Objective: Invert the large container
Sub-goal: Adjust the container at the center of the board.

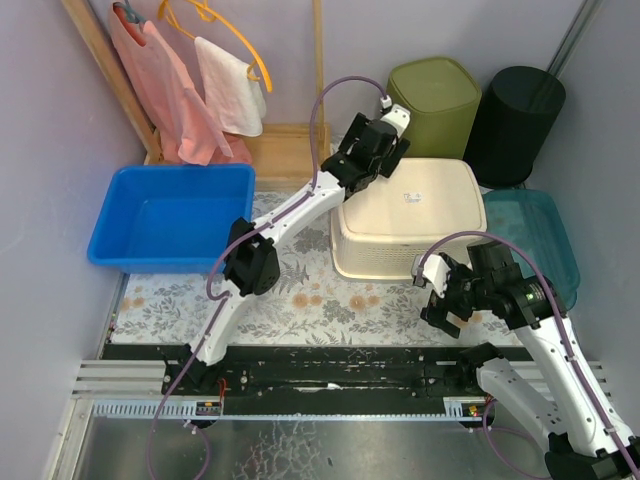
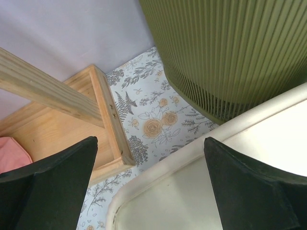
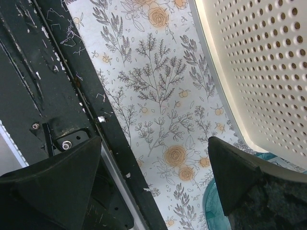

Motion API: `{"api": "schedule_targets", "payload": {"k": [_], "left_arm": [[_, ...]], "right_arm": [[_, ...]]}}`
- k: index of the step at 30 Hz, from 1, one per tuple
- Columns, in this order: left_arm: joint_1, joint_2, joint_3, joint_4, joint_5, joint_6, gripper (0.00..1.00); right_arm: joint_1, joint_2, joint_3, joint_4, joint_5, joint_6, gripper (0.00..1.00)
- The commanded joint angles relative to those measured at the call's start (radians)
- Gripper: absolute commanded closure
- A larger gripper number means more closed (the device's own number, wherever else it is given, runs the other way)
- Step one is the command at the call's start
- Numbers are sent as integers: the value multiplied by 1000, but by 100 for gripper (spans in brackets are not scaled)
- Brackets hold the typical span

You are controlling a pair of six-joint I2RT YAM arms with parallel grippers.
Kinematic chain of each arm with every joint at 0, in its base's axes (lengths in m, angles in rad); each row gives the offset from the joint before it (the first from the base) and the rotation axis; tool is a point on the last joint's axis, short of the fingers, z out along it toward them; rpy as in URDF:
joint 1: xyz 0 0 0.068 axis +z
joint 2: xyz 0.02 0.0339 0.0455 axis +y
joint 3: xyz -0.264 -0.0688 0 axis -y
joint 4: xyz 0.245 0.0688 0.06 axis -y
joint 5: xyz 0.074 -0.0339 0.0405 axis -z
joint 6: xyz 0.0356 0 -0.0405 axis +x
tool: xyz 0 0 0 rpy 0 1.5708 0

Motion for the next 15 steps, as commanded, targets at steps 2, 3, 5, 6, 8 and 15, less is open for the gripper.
{"api": "schedule_targets", "payload": {"k": [2,3,5,6,8,15], "left_arm": [[10,7,31,-94,-37,-34,7],[18,2,22,-102,-38,-37,7],[23,-32,-23,-93,-36,-31,7],[23,-55,-62,-83,-26,-36,6],[23,-148,-190,-9,9,-43,7],[175,-615,-631,301,35,-230,0]], "right_arm": [[-8,-8,12,14,-20,14,1],[-9,-8,11,15,-21,13,0],[-8,-8,14,22,-19,12,1],[-9,-9,13,27,-17,13,1],[-8,-14,13,43,-11,11,1],[-10,-30,-10,103,7,22,1]]}}
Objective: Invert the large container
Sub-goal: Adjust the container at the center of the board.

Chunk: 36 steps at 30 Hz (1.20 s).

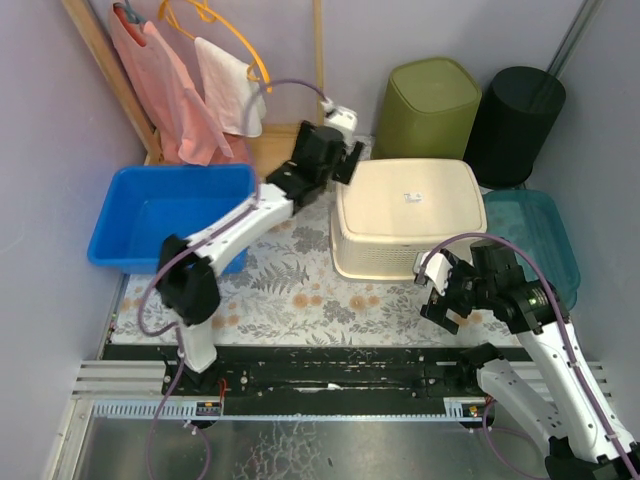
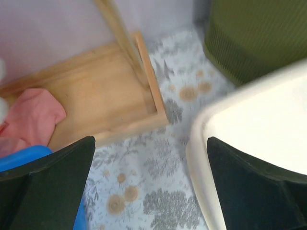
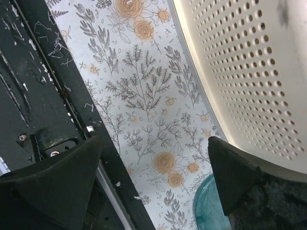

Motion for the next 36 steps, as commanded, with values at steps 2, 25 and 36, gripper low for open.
{"api": "schedule_targets", "payload": {"k": [2,25,36], "left_arm": [[262,-168,13,62,220,-297,0],[491,442,172,207,266,-523,0],[485,511,254,185,413,-596,0]], "right_arm": [[-7,0,4,45,-4,11,1],[-66,17,31,31,9,19,1],[-68,49,60,32,-3,18,1]]}}
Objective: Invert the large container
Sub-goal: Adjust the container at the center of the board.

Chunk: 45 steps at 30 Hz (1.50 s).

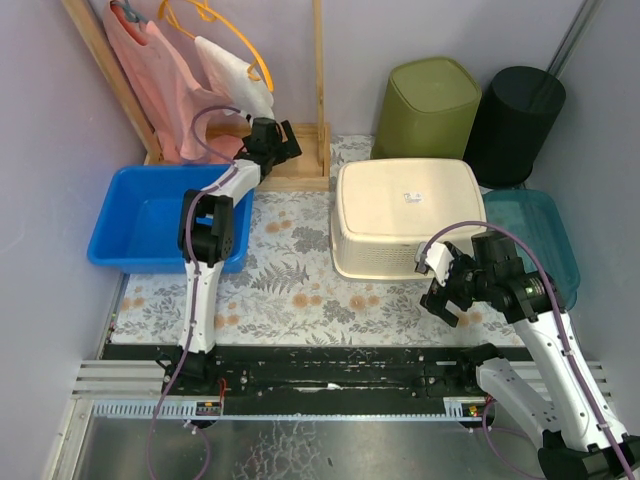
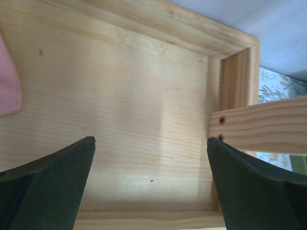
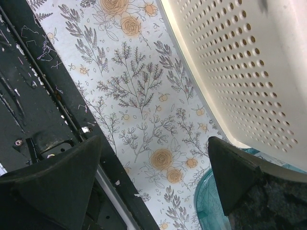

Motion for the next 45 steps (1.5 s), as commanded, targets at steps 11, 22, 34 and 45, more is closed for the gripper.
{"api": "schedule_targets", "payload": {"k": [11,22,34,45], "left_arm": [[-33,134,171,-21,210,-103,0],[-9,-62,105,-16,215,77,0],[93,-333,377,-380,792,385,3],[50,-52,430,441,1448,-567,34]], "right_arm": [[-33,4,70,-23,-18,10,1],[-57,42,82,-34,-68,5,1],[-58,21,51,-53,-107,-17,1],[-61,-24,21,-49,-54,7,1]]}}
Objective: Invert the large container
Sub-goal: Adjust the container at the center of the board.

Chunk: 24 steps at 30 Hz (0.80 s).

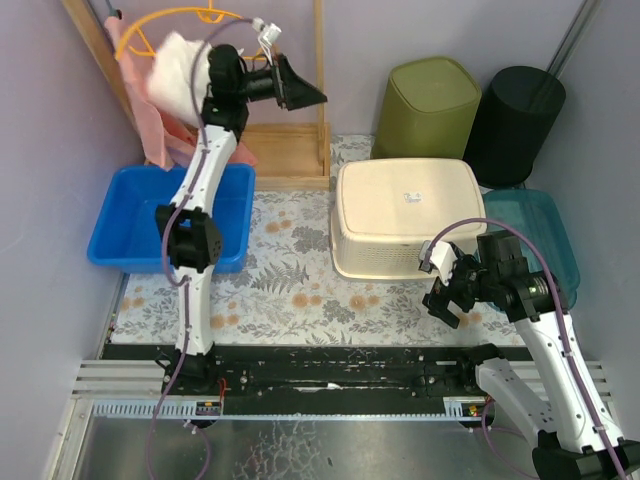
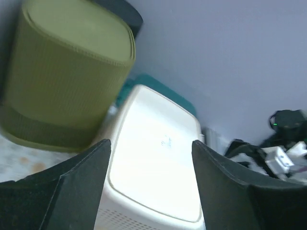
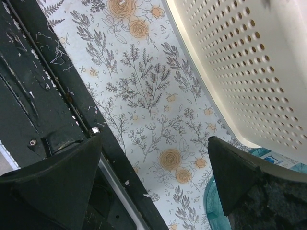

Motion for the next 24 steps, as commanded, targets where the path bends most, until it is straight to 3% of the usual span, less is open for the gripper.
{"api": "schedule_targets", "payload": {"k": [1,3,7,12,24], "left_arm": [[-9,110,-73,353,239,-425,34],[-21,122,-73,248,231,-354,31],[-40,152,-112,185,215,-335,28],[-95,137,-71,-194,112,8,26],[-209,218,25,-370,-37,159,23]], "right_arm": [[-10,-23,4,-8,13,14,1],[-12,-20,2,-8,11,14,1],[-13,-18,-2,0,9,16,1],[-16,-20,-9,6,10,16,1],[-17,-41,-22,3,21,13,1]]}}
